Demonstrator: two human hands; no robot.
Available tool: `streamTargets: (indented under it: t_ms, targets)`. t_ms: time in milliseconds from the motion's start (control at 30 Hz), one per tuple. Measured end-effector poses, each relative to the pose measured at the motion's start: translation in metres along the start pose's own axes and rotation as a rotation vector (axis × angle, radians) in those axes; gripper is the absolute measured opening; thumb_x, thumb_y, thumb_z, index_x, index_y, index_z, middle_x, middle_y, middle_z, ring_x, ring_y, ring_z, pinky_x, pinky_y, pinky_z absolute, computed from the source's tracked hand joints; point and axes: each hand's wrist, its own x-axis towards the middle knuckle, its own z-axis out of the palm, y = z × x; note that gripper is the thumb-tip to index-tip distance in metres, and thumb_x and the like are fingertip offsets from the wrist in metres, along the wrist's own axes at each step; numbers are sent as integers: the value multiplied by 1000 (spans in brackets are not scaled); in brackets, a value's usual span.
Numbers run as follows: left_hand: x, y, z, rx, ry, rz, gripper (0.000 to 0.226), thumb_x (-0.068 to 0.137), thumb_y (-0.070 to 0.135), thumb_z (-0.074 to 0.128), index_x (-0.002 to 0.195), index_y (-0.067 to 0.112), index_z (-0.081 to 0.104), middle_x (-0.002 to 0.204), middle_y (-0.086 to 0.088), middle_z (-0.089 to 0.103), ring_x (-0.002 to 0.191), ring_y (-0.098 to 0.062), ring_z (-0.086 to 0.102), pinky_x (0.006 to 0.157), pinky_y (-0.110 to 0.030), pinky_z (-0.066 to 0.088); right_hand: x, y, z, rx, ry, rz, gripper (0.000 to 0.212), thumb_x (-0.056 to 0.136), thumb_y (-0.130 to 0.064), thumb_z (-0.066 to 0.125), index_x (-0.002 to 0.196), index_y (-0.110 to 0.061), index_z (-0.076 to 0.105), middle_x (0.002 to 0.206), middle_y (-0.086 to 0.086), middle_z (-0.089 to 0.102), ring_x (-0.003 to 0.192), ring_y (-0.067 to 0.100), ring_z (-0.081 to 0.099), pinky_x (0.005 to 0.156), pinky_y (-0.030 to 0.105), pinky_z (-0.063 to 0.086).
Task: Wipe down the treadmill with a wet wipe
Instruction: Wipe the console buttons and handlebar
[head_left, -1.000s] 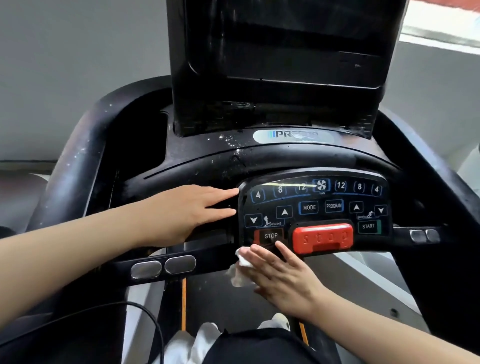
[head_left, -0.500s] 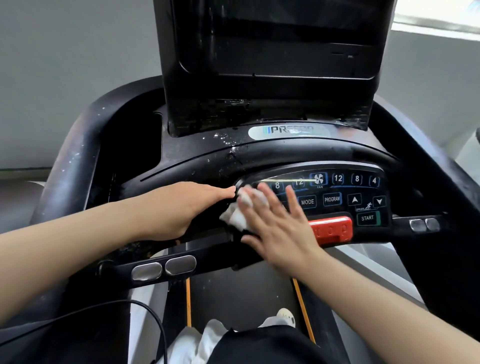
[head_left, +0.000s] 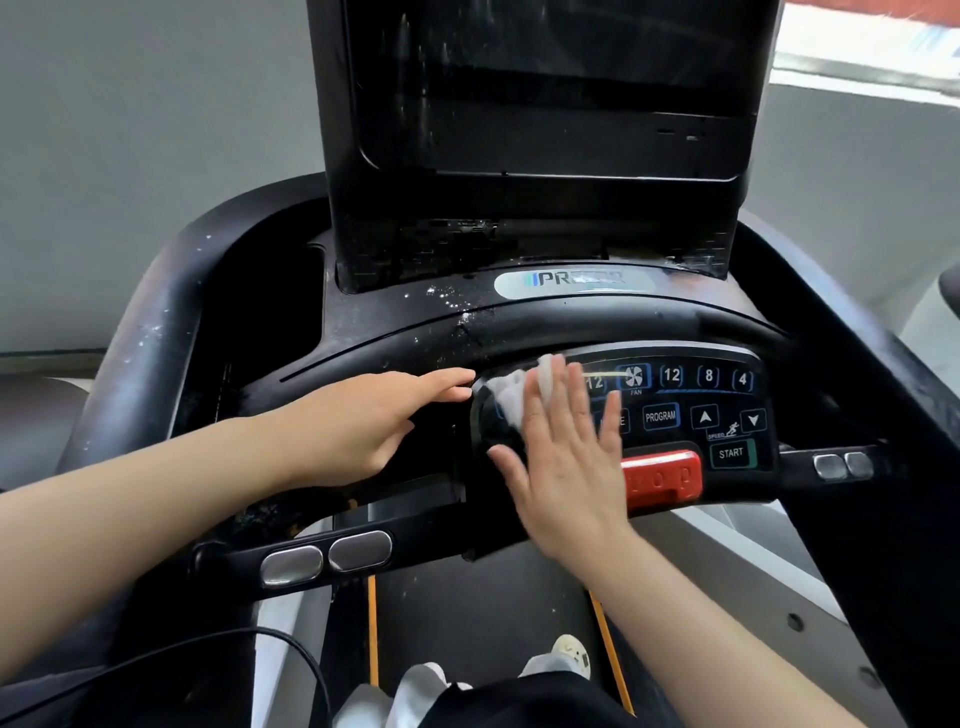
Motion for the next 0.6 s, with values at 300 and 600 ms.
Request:
streamTargets:
  t_ms: [300,600]
  targets:
    - [4,-2,2,-1,-1,32,71,91,2,47,146,37,19,128,45,29,125,0,38,106,-20,29,11,11,-1,-14,-6,98,73,96,-56,9,145,-4,22,152,15,29,141,27,18,112,50,4]
    - [5,-3,1,36,14,58,69,91,5,51,145,37,23,126,44,29,126,-2,40,106,-20,30,17,30,-5,-18,-46,152,78,87,-61,8,149,-13,2,156,6,1,145,20,-4,112,47,-12]
